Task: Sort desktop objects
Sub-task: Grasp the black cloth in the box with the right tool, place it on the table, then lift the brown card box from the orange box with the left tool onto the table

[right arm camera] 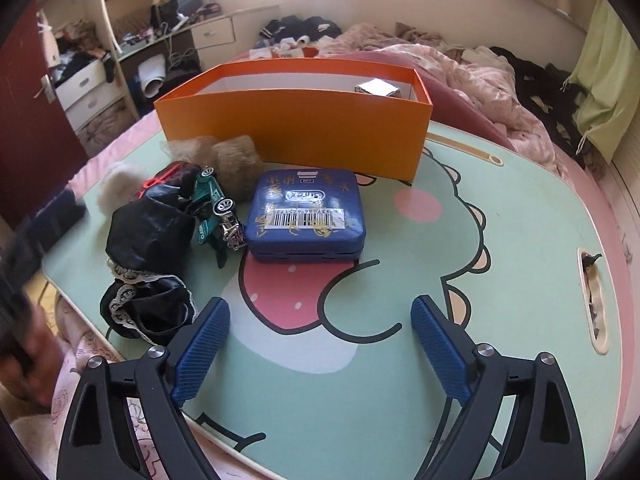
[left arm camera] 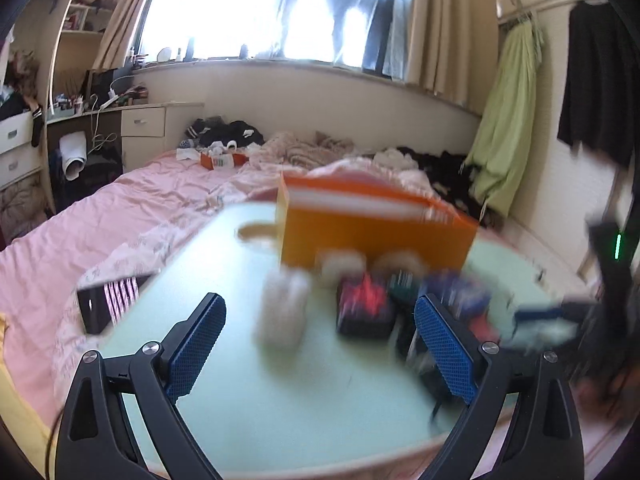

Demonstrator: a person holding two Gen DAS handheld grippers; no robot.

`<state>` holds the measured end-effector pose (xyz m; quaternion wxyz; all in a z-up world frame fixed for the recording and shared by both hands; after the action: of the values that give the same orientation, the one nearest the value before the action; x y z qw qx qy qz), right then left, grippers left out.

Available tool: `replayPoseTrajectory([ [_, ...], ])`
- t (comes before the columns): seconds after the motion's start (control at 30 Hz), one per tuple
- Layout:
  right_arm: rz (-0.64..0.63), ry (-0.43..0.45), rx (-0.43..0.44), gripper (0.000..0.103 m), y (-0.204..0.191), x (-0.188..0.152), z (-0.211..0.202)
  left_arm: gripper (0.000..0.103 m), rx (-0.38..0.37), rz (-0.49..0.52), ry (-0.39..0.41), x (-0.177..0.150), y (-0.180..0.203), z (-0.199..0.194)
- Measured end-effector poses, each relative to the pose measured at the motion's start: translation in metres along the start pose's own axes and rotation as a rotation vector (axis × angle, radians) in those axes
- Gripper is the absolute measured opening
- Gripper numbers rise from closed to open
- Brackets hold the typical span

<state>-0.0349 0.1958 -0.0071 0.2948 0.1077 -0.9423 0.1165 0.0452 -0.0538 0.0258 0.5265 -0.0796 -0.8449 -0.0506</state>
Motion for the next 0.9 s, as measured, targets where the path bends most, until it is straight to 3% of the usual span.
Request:
replayPoseTrajectory([
  [0.07, -0.006, -0.002, 0.003, 0.096, 0.0, 0.0, 0.0, 0.095, -0.026, -0.001, -0.002, 0.035, 0.002, 0.005],
  [0.13, -0.006, -0.003, 0.003, 0.096, -0.001, 0.0, 0.0, 0.095, -0.099, 0.007, -0.032, 0.067, 0.01, 0.018],
  [0.2, -0.005, -0.002, 0.003, 0.096, -0.002, -0.001, 0.0, 0.094, -0.195, 0.017, -0.131, 0.099, 0.024, 0.045],
  [0.23, -0.005, -0.002, 0.002, 0.096, -0.003, 0.0, 0.0, 0.088, -0.23, 0.028, -0.185, 0.111, 0.032, 0.059],
  [0.37, -0.001, 0.003, 0.004, 0.096, -0.002, 0.0, -0.001, 0.08, -0.31, 0.118, -0.399, 0.144, 0.07, 0.131],
  [0.47, 0.004, 0.005, 0.012, 0.096, -0.003, -0.001, -0.002, 0.066, -0.41, 0.069, -0.581, 0.143, 0.089, 0.18],
  [0.57, 0.021, 0.011, 0.027, 0.096, 0.0, -0.001, -0.004, 0.061, -0.424, 0.027, -0.709, 0.127, 0.106, 0.216],
  [0.77, 0.046, 0.019, 0.06, 0.096, 0.003, -0.002, -0.007, 0.06, -0.383, -0.05, -0.78, 0.099, 0.118, 0.246],
  [0.83, 0.047, 0.02, 0.061, 0.096, 0.003, -0.001, -0.008, 0.052, -0.387, -0.062, -0.8, 0.091, 0.12, 0.252],
  [0.9, 0.048, 0.021, 0.062, 0.096, 0.003, -0.001, -0.008, 0.05, -0.383, -0.044, -0.77, 0.093, 0.122, 0.248],
])
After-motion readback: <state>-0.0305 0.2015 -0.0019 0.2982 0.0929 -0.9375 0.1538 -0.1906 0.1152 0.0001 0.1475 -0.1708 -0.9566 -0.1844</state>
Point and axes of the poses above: each gripper's, at about its wrist camera, not at the fingertips, and z roughly the way its jaws point, y to its right, x to its top, the point moved 3 cm from there along z, roughly the way its jaws point, and after that the axes turned 12 degrees about z, right-handed, at the moved point
